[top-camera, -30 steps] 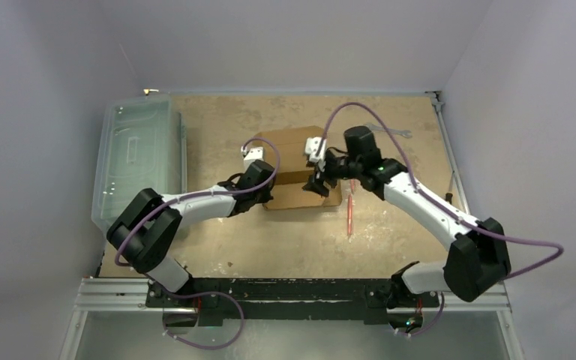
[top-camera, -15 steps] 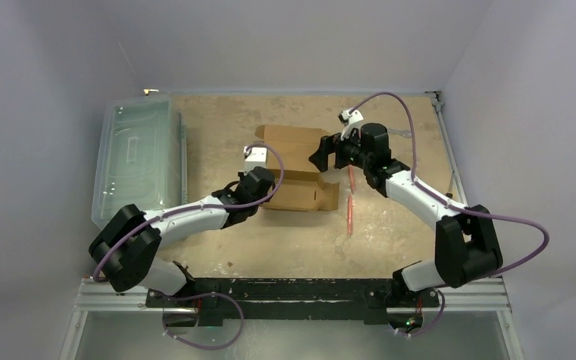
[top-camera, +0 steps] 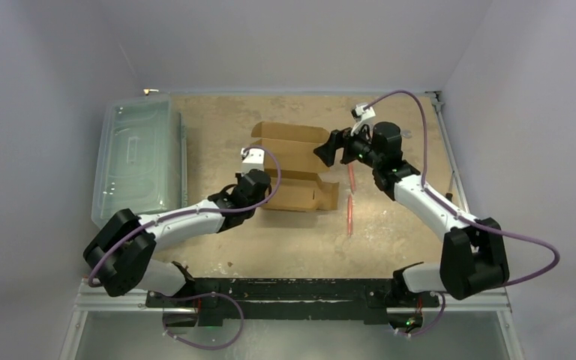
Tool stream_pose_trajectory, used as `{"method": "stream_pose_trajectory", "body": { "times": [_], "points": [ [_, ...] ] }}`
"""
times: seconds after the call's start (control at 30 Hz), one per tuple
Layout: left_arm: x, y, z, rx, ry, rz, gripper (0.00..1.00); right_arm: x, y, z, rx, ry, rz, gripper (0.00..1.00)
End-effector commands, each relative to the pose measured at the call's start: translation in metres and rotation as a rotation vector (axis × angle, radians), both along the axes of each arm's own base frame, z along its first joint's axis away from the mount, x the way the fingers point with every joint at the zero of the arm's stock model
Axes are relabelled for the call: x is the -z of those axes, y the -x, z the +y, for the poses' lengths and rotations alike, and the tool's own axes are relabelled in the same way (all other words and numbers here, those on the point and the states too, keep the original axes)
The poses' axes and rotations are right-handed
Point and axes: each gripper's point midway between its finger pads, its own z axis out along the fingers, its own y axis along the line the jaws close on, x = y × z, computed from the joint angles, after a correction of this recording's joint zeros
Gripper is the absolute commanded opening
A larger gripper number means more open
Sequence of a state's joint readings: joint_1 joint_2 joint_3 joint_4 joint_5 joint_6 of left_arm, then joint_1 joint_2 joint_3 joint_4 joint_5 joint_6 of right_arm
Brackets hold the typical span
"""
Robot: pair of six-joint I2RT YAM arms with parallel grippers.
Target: Fold the paper box
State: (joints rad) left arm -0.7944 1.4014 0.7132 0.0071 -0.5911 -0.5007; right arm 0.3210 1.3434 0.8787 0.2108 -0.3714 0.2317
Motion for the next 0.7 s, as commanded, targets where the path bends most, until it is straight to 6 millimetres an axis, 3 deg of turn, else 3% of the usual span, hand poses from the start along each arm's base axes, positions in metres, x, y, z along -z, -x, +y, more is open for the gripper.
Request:
{"method": "stream_pose_trajectory", "body": {
  "times": [0.0,0.17,0.33,0.53,0.6,0.67],
  "points": [
    [-0.025,-0.006,-0.009,0.021,0.073,-0.083,0.0,0.024,0.003,0.012,-0.083,-0.02,0.083,0.93],
    [-0.027,-0.002,-0.01,0.052,0.084,-0.097,0.0,0.037,0.008,0.023,-0.168,-0.019,0.111,0.8],
    [-0.028,0.0,-0.017,0.107,0.105,-0.106,0.0,0.029,0.017,0.031,-0.236,-0.053,0.083,0.53],
    [-0.031,0.002,-0.019,0.12,0.127,-0.115,0.0,0.015,0.03,0.039,-0.312,-0.099,0.04,0.11],
    [-0.034,0.003,-0.017,0.104,0.145,-0.125,0.0,0.011,0.033,0.04,-0.329,-0.105,0.026,0.02],
    [-0.037,0.005,-0.014,0.089,0.165,-0.136,0.01,0.007,0.035,0.04,-0.334,-0.106,0.006,0.0]
  ]
}}
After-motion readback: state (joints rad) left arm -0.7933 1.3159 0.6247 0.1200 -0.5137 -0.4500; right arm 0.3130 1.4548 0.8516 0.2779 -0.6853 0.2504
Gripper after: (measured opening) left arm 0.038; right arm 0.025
